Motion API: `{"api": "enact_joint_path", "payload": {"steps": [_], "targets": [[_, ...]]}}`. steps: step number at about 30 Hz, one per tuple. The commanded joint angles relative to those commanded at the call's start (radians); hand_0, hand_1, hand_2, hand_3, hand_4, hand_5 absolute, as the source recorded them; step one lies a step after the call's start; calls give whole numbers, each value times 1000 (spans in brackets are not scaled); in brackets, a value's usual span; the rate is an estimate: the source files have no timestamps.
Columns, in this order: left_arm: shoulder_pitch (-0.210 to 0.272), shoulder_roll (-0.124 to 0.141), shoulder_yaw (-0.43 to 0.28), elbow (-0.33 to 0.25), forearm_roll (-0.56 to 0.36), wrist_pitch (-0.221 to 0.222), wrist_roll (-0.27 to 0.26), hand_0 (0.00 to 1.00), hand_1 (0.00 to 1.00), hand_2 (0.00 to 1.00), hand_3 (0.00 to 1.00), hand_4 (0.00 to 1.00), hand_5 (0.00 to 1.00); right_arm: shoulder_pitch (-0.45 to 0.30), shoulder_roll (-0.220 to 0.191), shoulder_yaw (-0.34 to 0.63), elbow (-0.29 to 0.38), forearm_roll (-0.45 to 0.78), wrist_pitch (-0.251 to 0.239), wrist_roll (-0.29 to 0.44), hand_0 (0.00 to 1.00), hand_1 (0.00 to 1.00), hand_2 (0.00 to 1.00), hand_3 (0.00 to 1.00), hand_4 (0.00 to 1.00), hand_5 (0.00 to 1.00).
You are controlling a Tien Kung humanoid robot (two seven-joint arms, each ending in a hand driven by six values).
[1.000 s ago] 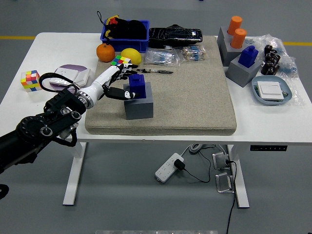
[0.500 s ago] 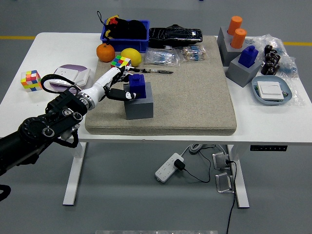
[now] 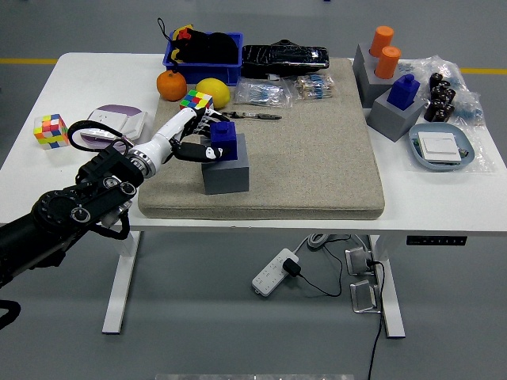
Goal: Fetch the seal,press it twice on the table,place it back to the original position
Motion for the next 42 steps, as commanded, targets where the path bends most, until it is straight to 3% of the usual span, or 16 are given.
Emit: {"api": "enact_joint_path", "payload": {"steps": [14, 18, 26, 32, 37, 42], "targets": [[4, 6, -38, -21, -1, 14, -21, 634, 509, 495, 590, 702, 2, -2, 3, 7, 0, -1, -1, 0, 820, 720, 690, 700, 736, 509], [4, 28, -67, -55, 14, 11, -19, 631, 505, 491, 587, 720, 2, -3, 4, 9, 0, -1, -1, 0, 820, 720, 690, 699, 736, 509], [34, 111, -146, -150, 59, 13, -28, 633, 507, 492, 587, 699, 2, -4, 6, 12, 0, -4, -1, 1, 820, 720, 690, 699, 736, 509], [45, 157, -136, -87, 57, 19, -36, 633, 509, 492, 588, 698, 2, -6, 6, 14, 0, -4, -1, 1, 820, 720, 690, 700, 736, 509], [56, 159, -115, -12, 32, 21, -38, 634, 507, 492, 589, 697, 2, -6, 7, 14, 0, -3, -1, 1, 819, 719, 690, 699, 736, 509], [73, 144, -80, 32, 16, 20, -38, 633, 507, 493, 589, 695, 2, -4, 9, 12, 0, -1, -2, 1, 819, 720, 690, 699, 736, 509]]}}
